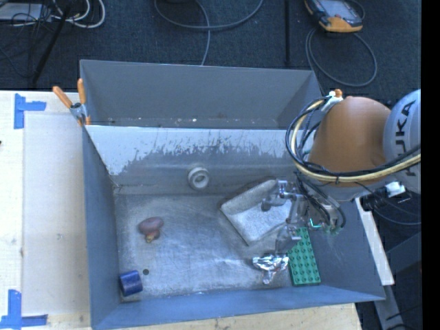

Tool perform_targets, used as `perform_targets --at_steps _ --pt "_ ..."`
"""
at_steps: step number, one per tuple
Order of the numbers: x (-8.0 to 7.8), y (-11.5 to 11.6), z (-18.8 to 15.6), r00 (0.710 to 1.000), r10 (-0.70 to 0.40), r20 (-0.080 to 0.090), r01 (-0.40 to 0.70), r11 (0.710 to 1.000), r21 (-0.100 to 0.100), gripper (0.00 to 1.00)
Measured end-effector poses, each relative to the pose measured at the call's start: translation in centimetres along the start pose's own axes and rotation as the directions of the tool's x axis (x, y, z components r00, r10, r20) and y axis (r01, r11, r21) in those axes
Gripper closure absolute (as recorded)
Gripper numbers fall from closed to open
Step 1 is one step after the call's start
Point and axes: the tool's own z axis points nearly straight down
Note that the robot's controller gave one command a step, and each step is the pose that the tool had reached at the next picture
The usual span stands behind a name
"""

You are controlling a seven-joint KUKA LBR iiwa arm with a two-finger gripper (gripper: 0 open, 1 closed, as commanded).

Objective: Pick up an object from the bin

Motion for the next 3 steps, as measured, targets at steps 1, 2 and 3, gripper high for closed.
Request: perform_targets --at_steps 1,2,3 --pt "-7.5 -3.8 9.9 0.974 -0.224 0.015 0.224 0.975 0.002 0.0" --pt "-8.5 -4.1 8.3 0.953 -0.304 0.006 0.304 0.953 0.002 0.0" --pt "-9.2 -4.1 8.6 0.929 -0.37 -0.007 0.37 0.929 -0.004 0.0"
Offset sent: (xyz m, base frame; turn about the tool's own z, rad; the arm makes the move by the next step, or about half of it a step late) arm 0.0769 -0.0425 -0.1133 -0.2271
